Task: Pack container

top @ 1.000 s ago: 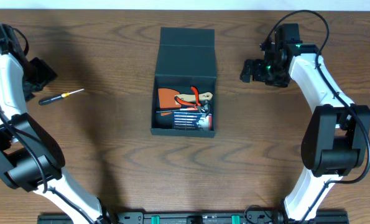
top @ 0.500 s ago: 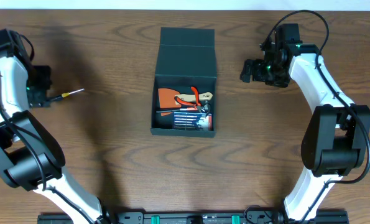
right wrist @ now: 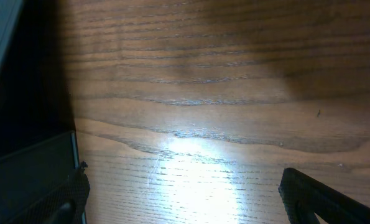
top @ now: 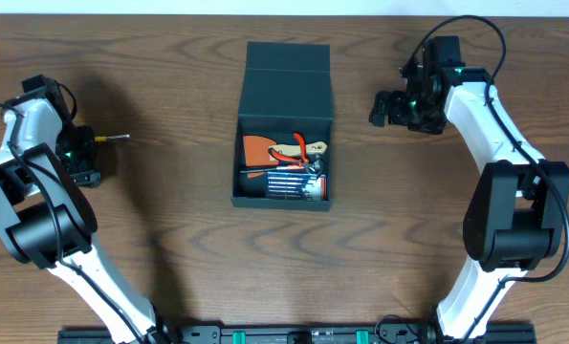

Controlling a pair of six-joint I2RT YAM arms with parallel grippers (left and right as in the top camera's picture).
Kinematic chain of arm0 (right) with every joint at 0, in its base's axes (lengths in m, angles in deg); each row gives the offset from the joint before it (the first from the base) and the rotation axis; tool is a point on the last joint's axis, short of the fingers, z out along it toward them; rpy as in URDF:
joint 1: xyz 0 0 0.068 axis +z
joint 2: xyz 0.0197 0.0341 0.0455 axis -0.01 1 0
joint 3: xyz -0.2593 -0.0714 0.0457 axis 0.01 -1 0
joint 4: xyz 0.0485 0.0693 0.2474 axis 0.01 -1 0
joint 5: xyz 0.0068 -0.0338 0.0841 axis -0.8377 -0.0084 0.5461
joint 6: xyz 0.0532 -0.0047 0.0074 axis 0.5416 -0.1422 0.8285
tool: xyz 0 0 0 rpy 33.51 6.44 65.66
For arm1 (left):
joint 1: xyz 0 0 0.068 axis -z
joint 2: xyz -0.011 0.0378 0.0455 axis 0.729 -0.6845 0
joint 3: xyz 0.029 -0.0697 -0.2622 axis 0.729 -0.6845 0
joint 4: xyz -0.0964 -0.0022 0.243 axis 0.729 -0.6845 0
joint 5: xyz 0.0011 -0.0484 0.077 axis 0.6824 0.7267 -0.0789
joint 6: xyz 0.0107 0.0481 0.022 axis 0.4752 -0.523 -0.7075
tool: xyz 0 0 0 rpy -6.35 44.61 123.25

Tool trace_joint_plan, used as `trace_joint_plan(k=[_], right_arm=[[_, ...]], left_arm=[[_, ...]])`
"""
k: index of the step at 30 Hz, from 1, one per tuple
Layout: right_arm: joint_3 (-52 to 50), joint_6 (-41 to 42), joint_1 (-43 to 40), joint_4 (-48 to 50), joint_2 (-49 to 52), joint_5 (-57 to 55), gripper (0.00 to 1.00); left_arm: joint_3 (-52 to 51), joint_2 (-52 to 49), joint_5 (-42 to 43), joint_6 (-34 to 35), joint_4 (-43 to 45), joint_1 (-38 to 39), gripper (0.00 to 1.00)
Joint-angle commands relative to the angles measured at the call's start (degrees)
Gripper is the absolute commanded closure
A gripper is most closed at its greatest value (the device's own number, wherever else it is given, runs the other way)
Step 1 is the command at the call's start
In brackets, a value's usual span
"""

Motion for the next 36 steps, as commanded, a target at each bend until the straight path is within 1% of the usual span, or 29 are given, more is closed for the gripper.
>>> trace_joint_plan(k=[1, 6, 9, 10, 12, 14, 17, 19, 24, 28, 32, 36], right_arm=[[-0.1, 0.8, -0.1, 0.1, 0.0, 0.0, 0.01], [-0.1, 0.8, -0.1, 0.1, 0.0, 0.0, 0.01], [-0.1, 0.8, -0.1, 0.1, 0.0, 0.0, 0.01], [-0.1, 0.8, -0.1, 0.1, 0.0, 0.0, 0.01], [-0.1, 0.8, -0.1, 0.1, 0.0, 0.0, 0.01], [-0.1, 0.8, -0.1, 0.1, 0.0, 0.0, 0.01], [-0.1, 0.8, -0.1, 0.1, 0.0, 0.0, 0.01], [-0.1, 0.8, -0.1, 0.1, 0.0, 0.0, 0.01], [-0.1, 0.8, -0.1, 0.1, 0.0, 0.0, 0.01], [-0.1, 0.8, -0.1, 0.1, 0.0, 0.0, 0.01], [-0.1, 0.8, -0.1, 0.1, 0.0, 0.0, 0.01], [-0.1, 0.8, -0.1, 0.1, 0.0, 0.0, 0.01]], left_arm=[[-0.2, -0.4, -0.9, 1.2, 0.3, -0.3, 0.24], [-0.2, -0.4, -0.8, 1.0, 2.4, -0.3, 0.26], [-0.2, -0.4, 2.3, 0.5, 2.7, -0.3, 0.30], [-0.2, -0.4, 3.3, 0.0, 2.7, -0.3, 0.33], [-0.2, -0.3, 4.8, -0.4, 2.7, -0.2, 0.35], [0.0, -0.1, 5.0, -1.7, 2.9, -0.2, 0.36], [1.2, 0.9, 5.0, -6.7, 3.9, -0.2, 0.42], [1.8, 2.4, 4.4, -8.2, 4.3, -0.2, 0.42], [2.0, 5.6, 1.2, -8.2, 6.1, -0.2, 0.41], [2.0, 5.6, 1.3, -8.2, 8.9, -0.1, 0.41], [2.0, 5.6, 0.7, -10.4, 13.2, -0.1, 0.40], [2.0, 5.3, -0.6, -10.5, 15.7, -0.1, 0.40]])
